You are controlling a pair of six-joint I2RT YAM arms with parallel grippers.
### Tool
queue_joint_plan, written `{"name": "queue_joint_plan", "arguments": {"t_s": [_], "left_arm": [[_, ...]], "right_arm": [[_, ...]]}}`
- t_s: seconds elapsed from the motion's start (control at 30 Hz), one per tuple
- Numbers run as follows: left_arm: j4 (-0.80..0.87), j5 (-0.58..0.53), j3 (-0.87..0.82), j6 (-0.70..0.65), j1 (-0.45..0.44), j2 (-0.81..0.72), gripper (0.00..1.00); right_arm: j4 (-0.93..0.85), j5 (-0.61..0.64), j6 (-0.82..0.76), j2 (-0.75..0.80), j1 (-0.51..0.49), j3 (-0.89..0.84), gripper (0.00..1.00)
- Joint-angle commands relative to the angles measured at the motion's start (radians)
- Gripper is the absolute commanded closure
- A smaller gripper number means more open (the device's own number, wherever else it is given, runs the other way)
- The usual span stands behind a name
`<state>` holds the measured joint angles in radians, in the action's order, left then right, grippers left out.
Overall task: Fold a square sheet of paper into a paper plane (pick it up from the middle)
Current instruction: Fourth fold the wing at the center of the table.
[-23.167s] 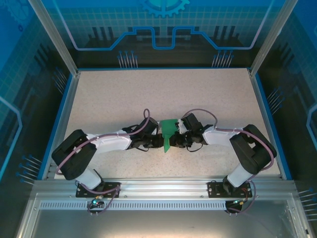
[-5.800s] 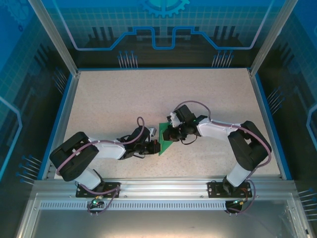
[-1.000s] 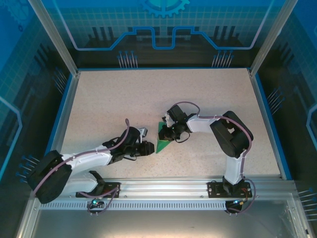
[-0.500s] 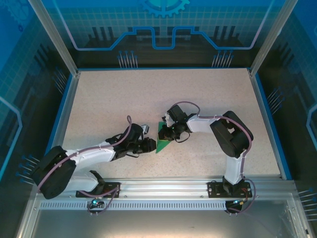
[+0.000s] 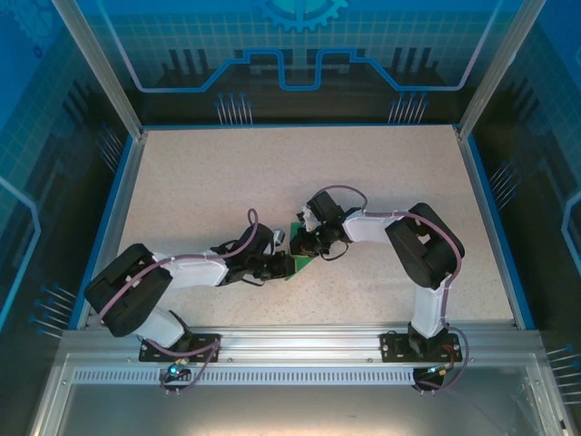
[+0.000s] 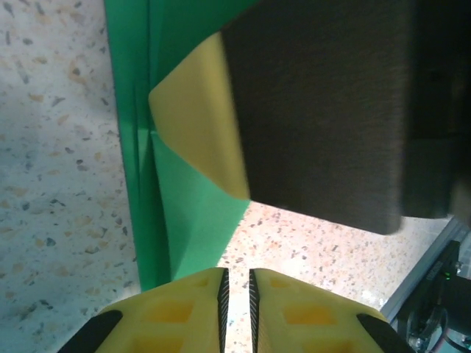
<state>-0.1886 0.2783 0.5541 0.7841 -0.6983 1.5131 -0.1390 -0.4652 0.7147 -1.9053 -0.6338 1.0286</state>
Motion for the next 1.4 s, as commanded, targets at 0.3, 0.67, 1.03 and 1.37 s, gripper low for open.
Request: {"name": "queue_joint_plan", "arguments": {"t_s": [0.3,0.67,1.03,1.37], "left_arm": [[-0.071,-0.003,-0.045,-0.006,0.005,-0.067,0.79],[-0.056,-0.020,-0.046,-0.018,0.009,-0.027,0.79],[-0.148,0.001,-0.118,0.017,0.009,0.034,0.79],[-0.243,0.075,-0.189,0.048,0.008,0.074,0.78]], "right_arm": [[-0.012,-0.023,-0.007,-0.014,0.010,0.014,0.86],[-0.015,-0.025,-0.009,-0.014,0.010,0.017,0.86],[-0.021,-0.029,-0.015,-0.016,0.009,0.014,0.85],[-0.028,-0.028,-0.017,-0.027,0.007,0.027,0.85]]}}
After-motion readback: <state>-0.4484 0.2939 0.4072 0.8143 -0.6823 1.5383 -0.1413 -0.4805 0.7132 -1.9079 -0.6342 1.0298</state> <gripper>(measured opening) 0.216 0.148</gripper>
